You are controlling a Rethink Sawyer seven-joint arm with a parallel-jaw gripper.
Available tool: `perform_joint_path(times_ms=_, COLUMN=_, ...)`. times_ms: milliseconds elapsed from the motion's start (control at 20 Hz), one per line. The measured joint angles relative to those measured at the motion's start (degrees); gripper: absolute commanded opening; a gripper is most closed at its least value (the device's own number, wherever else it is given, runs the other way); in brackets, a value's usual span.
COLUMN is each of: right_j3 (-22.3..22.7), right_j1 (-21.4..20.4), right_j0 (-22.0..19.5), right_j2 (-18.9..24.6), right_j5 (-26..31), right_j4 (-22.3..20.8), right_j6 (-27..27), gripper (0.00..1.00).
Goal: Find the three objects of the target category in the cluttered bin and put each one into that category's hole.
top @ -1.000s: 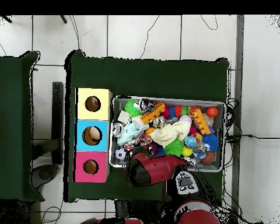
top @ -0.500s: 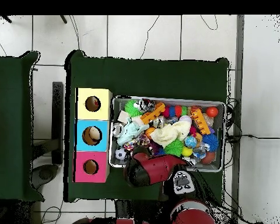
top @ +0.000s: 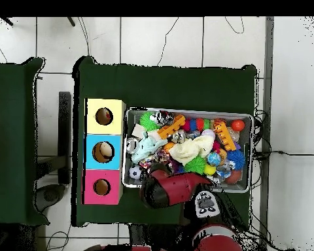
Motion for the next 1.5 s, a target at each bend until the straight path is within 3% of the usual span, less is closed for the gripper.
perform_joint_path(times_ms=250, right_j3=1.1, right_j1=-2.4, right_j0=-7.5, right_j2=6.1, right_j5=5.4, right_j4=0.0, right_j6=0.0, gripper=0.00)
perform_joint_path(times_ms=500, right_j3=2.3, right_j1=-6.2, right_j0=-17.0, right_j2=14.2, right_j5=17.4, right_j4=1.5, right_j6=0.0, gripper=0.00)
perform_joint_path(times_ms=850, right_j3=2.9, right_j1=-11.0, right_j0=-22.7, right_j2=20.4, right_j5=28.2, right_j4=4.0, right_j6=0.0, gripper=0.00)
perform_joint_path(times_ms=1300, right_j3=3.1, right_j1=-16.1, right_j0=-27.1, right_j2=28.4, right_j5=31.0, right_j4=6.7, right_j6=0.0, gripper=0.00)
perform_joint_path(times_ms=1500, right_j3=4.1, right_j1=-17.8, right_j0=-31.1, right_j2=33.1, right_j5=31.7, right_j4=8.2, right_j6=0.0, gripper=0.00)
